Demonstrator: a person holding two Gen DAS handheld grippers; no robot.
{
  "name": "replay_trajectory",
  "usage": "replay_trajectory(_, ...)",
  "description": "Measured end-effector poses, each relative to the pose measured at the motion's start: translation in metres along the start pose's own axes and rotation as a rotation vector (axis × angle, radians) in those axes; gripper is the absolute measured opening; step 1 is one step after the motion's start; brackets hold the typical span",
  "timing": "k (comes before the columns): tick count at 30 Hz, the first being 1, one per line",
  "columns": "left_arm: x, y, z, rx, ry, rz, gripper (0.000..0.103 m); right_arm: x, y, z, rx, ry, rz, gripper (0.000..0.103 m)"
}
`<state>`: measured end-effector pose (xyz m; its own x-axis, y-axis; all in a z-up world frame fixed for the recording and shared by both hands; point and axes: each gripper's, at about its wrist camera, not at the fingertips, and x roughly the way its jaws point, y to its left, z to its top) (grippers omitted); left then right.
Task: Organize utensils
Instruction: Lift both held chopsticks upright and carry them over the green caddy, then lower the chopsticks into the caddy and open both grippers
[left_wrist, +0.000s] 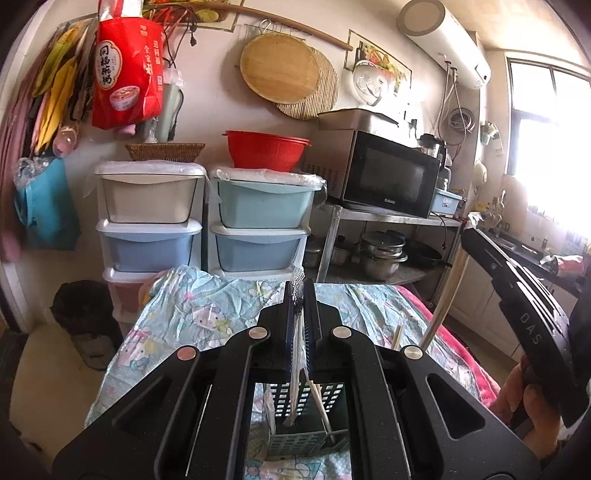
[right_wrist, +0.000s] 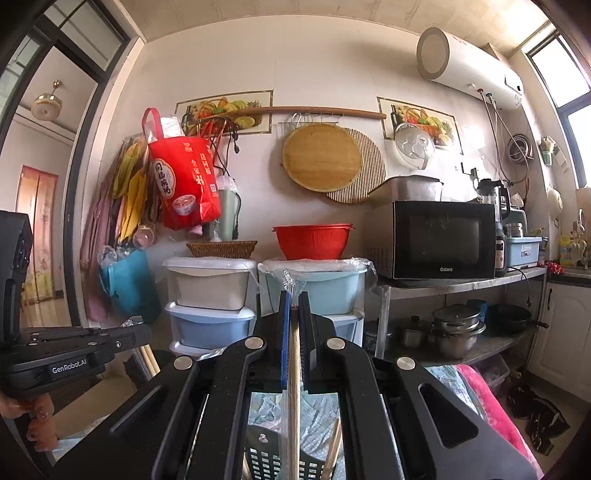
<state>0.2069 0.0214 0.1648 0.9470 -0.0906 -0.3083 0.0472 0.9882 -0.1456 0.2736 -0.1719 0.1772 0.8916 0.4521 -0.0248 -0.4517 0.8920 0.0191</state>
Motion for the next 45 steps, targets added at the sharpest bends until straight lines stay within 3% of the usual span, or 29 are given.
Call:
replay_trajectory(14, 0.019, -0.008, -0.024, 0.021, 0.031, -0.020, 0.003, 0.016, 0.003, -0.028, 0.009, 0.040, 0.005, 0.005)
replay_trajectory(27, 0.033, -0.007, -0.050, 0.026, 0.087, -0.049, 0.003, 0.026, -0.003, -0.058, 0.046, 0.129, -0.006, 0.006)
replay_trajectory(28, 0.034, -0.005, -0.052, 0.022, 0.092, -0.049, 0.003, 0.026, -0.003, -0.058, 0.048, 0.134, -0.006, 0.008)
replay_trajectory(30, 0.033, -0.003, -0.054, 0.016, 0.102, -0.051, 0.003, 0.024, -0.006, -0.059, 0.064, 0.149, -0.001, 0.027)
replay_trajectory(31, 0.033, -0.002, -0.055, 0.012, 0.107, -0.052, 0.003, 0.022, -0.008, -0.060, 0.073, 0.151, 0.001, 0.030)
replay_trajectory(37, 0.023, 0.001, -0.057, 0.002, 0.100, -0.048, 0.021, 0.008, -0.013, -0.060, 0.090, 0.173, -0.001, 0.031)
replay_trajectory(45, -0.007, 0.006, -0.052, -0.032, 0.048, -0.042, 0.051, -0.016, -0.012, -0.054, 0.083, 0.218, 0.034, 0.044)
